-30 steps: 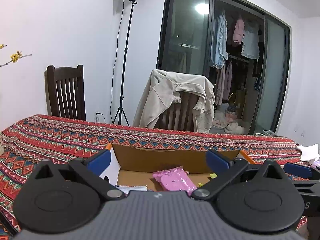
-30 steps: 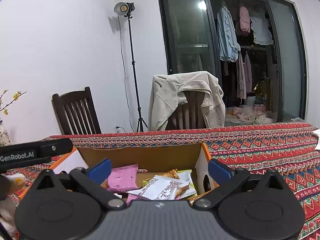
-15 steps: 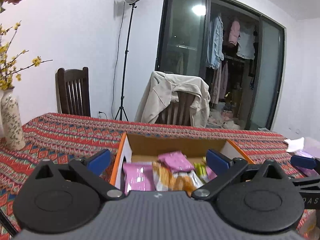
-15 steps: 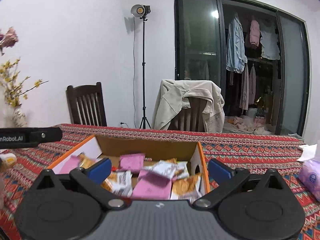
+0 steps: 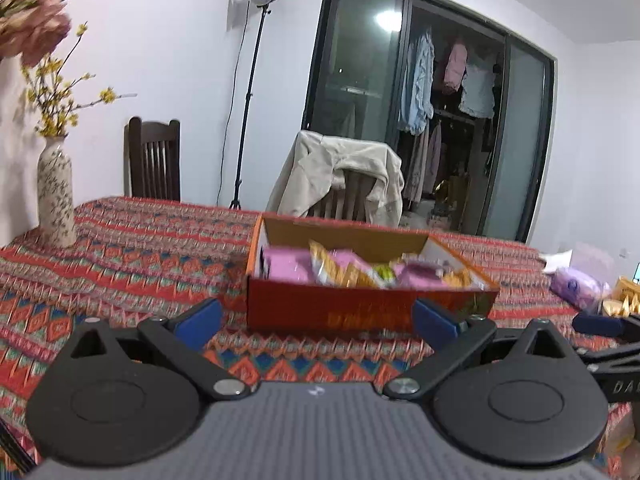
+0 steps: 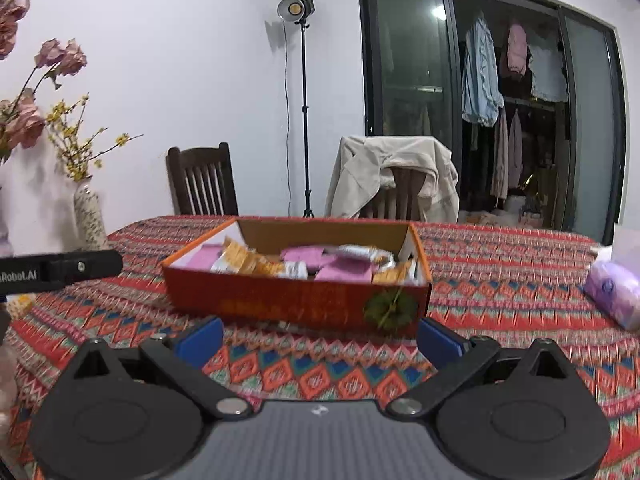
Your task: Organize snacks
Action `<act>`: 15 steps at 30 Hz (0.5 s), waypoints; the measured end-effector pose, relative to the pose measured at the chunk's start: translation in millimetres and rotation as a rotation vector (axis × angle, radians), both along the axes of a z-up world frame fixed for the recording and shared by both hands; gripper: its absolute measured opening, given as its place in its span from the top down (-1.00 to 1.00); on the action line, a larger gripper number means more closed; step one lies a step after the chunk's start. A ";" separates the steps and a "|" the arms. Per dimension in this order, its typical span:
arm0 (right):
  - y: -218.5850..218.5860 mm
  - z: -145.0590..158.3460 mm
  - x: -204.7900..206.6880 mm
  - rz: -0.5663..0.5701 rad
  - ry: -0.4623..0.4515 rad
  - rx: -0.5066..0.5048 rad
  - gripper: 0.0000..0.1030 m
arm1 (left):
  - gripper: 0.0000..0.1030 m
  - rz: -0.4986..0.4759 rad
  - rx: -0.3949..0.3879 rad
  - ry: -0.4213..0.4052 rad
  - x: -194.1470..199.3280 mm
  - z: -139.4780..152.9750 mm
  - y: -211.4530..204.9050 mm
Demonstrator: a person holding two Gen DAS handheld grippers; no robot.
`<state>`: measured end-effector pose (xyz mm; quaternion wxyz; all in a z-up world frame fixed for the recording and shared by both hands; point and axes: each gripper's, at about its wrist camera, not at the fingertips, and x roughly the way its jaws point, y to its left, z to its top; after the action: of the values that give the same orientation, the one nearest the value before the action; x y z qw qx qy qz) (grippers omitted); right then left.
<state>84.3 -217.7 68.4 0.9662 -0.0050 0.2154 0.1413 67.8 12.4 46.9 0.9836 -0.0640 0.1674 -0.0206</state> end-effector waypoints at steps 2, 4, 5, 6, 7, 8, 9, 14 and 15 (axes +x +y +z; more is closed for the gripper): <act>-0.2 -5.8 -6.9 0.002 0.016 -0.001 -1.00 | -1.00 0.000 -0.001 0.021 -6.2 -7.8 1.5; -0.4 -10.1 -13.1 0.003 0.029 -0.005 -1.00 | -1.00 -0.003 -0.008 0.040 -11.1 -13.4 4.6; -0.2 -11.9 -15.7 0.002 0.034 -0.007 -1.00 | -1.00 -0.002 -0.007 0.045 -14.2 -16.3 5.2; -0.3 -13.3 -18.2 0.000 0.038 -0.009 -1.00 | -1.00 -0.003 -0.006 0.046 -16.4 -18.4 5.7; -0.4 -14.3 -19.8 -0.001 0.042 -0.008 -1.00 | -1.00 -0.004 -0.004 0.048 -18.7 -19.8 5.8; -0.5 -15.2 -21.1 -0.003 0.045 -0.007 -1.00 | -1.00 -0.005 -0.003 0.050 -21.0 -21.5 5.1; -0.6 -16.2 -22.7 -0.004 0.050 -0.005 -1.00 | -1.00 -0.007 -0.003 0.052 -22.8 -22.7 5.2; -2.2 -17.9 -26.3 -0.013 0.060 -0.002 -1.00 | -1.00 -0.014 -0.002 0.069 -29.0 -28.7 2.8; -2.4 -18.2 -27.1 -0.013 0.060 -0.002 -1.00 | -1.00 -0.015 -0.001 0.070 -29.6 -29.3 2.7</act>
<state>57.2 -220.1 50.2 0.9602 -0.0004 0.2446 0.1347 38.2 15.1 17.6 0.9770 -0.0640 0.2019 -0.0256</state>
